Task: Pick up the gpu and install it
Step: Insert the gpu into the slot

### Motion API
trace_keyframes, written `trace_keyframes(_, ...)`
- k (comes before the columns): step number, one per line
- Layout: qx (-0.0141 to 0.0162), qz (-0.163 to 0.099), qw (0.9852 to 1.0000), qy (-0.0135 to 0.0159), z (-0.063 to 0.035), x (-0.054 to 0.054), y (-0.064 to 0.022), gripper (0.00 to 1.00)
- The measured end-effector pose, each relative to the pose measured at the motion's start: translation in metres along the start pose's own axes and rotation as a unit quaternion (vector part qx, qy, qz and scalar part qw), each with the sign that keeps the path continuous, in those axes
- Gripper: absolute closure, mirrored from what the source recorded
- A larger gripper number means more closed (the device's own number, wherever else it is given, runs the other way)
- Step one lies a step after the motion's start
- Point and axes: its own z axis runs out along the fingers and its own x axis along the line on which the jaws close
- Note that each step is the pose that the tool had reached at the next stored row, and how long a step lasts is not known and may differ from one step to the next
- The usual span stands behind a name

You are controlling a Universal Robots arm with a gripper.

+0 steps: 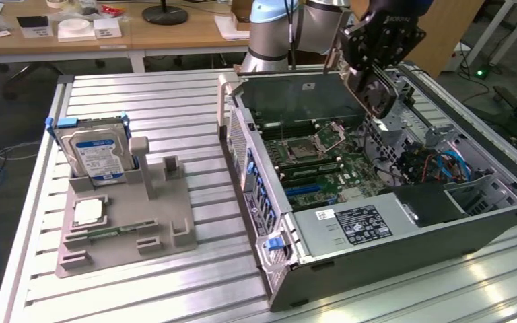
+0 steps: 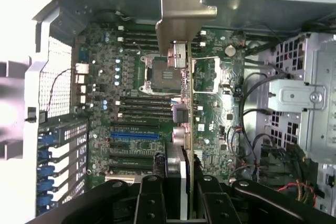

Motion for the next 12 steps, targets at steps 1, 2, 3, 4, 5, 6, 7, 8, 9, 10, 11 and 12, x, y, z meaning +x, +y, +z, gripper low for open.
trace_keyframes(1, 0.0, -0.008, 1.0, 0.0004, 0.0, 0.0, 0.0, 0.72)
trace_keyframes(2, 0.0, -0.015, 0.9999, 0.0007, 0.0, 0.0, 0.0, 0.72)
trace_keyframes(3, 0.0, -0.022, 0.9998, 0.001, 0.0, 0.0, 0.0, 0.72)
trace_keyframes(4, 0.0, -0.03, 0.9996, 0.0014, 0.0, 0.0, 0.0, 0.72)
trace_keyframes(5, 0.0, -0.036, 0.9993, 0.0017, 0.0, 0.0, 0.0, 0.72)
trace_keyframes(6, -0.0001, -0.044, 0.999, 0.002, 0.0, 0.0, 0.0, 0.72)
trace_keyframes(7, 0.0, -0.049, 0.9988, 0.0023, 0.0, 0.0, 0.0, 0.72)
trace_keyframes(8, 0.0, -0.055, 0.9985, 0.0026, 0.0, 0.0, 0.0, 0.72)
trace_keyframes(9, 0.0, -0.06, 0.9982, 0.0028, 0.0, 0.0, -0.0001, 0.72)
trace_keyframes(10, 0.0, -0.066, 0.9978, 0.0031, 0.0, 0.0, -0.0001, 0.72)
trace_keyframes(11, 0.0, -0.071, 0.9974, 0.0034, 0.0, 0.0, -0.0001, 0.72)
trace_keyframes(12, -0.0001, -0.077, 0.997, 0.0036, 0.0, 0.0, -0.0001, 0.72)
